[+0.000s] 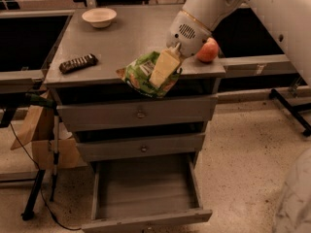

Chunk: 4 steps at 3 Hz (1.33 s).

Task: Place green rice chip bag into bottom drawer

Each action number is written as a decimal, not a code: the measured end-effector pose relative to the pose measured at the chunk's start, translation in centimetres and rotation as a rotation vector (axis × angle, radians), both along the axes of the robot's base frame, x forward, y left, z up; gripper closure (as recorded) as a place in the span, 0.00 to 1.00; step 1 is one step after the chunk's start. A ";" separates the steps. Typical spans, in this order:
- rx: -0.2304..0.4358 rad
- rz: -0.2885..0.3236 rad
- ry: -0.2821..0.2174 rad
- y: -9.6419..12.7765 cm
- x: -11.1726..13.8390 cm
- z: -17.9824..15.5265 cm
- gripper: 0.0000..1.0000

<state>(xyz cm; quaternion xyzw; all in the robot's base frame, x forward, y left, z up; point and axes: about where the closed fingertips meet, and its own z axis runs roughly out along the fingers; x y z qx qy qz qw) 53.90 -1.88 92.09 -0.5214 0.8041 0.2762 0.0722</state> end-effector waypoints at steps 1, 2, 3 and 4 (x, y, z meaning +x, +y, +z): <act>0.049 -0.031 0.004 0.6 1.0 -0.6 1.00; 0.200 -0.064 -0.025 1.6 -1.2 0.7 1.00; 0.330 -0.087 -0.068 1.8 -4.6 0.2 1.00; 0.356 -0.155 -0.071 0.5 -7.7 -3.6 1.00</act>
Offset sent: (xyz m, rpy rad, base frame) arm -0.0645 -0.0194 -0.0854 0.3779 0.0896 -0.2910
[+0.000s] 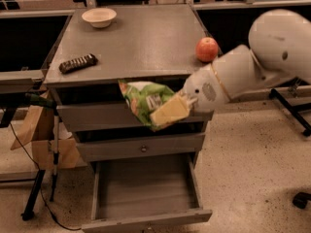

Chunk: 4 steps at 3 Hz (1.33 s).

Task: Place green rice chip bag into bottom drawer

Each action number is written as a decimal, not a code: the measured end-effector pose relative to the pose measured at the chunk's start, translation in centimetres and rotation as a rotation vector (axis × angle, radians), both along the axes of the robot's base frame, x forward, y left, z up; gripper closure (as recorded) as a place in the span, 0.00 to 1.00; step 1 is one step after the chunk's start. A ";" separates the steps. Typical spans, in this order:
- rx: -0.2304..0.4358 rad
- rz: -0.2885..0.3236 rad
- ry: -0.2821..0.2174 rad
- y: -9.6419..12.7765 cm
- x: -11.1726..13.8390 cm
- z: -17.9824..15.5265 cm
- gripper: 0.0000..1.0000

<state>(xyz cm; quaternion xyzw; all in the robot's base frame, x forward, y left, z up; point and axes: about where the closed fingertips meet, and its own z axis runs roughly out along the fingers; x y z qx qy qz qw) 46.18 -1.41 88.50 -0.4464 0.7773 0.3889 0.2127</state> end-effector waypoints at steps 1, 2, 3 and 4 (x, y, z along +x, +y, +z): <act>0.054 -0.091 0.059 1.7 -2.9 -4.5 1.00; 0.073 -0.164 0.189 4.9 -4.8 -11.7 1.00; 0.062 -0.240 0.321 7.8 -5.2 -18.9 1.00; 0.071 -0.309 0.293 8.1 -3.3 -19.9 1.00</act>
Offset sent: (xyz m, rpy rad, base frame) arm -0.0658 0.0890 -0.2500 0.0733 0.3691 -0.3487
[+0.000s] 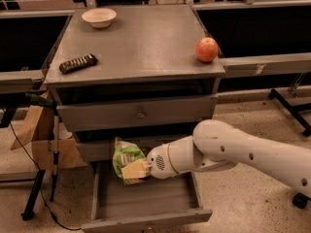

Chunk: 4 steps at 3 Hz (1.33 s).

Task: Place green rice chip bag into bottom drawer

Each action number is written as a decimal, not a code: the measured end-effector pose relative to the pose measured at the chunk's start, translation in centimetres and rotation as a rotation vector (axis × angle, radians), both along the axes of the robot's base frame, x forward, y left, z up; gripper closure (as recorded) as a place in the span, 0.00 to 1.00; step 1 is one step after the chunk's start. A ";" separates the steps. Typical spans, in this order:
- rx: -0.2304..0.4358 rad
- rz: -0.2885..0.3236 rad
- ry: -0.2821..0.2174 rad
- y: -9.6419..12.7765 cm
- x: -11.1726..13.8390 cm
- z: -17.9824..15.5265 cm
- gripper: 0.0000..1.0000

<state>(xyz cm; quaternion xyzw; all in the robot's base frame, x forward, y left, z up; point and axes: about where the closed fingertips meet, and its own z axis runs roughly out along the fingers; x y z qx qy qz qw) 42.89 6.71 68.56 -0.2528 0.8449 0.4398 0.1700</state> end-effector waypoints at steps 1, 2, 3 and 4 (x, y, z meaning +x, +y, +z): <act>0.000 0.000 0.000 0.0 0.0 0.0 1.00; -0.014 -0.035 0.000 1.1 1.7 -2.2 1.00; 0.010 -0.064 0.018 3.1 4.6 -7.4 1.00; 0.023 -0.077 0.157 5.9 8.7 -16.4 1.00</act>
Offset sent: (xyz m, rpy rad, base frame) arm 0.0275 0.0179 -0.0418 -0.0272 0.0202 -0.0828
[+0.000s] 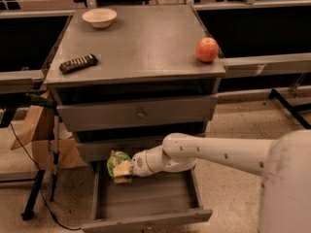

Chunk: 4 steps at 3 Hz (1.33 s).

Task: Place green rice chip bag into bottom drawer

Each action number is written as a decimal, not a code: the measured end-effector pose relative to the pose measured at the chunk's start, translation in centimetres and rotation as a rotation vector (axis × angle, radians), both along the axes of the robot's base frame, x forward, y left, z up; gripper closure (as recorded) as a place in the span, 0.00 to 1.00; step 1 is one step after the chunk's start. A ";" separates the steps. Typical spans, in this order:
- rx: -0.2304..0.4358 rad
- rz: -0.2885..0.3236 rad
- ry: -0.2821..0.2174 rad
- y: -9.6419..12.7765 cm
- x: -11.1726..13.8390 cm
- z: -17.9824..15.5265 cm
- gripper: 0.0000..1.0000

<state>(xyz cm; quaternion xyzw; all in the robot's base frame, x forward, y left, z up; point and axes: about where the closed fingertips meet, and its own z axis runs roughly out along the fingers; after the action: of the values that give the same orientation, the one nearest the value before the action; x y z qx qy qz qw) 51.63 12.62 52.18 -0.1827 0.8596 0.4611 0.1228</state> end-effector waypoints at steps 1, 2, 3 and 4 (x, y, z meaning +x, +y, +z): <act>-0.011 -0.016 0.120 1.1 2.8 -6.7 1.00; -0.054 -0.013 0.192 1.6 4.6 -10.5 1.00; -0.131 0.018 0.226 2.3 5.4 -12.9 1.00; -0.235 0.052 0.260 2.7 5.2 -15.6 1.00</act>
Offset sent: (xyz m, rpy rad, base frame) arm 0.0672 0.0178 -0.1453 -0.1004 0.2669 -0.0197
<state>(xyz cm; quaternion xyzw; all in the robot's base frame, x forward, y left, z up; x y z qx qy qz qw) 56.87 15.33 36.57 -0.1569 0.9112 0.3801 -0.0238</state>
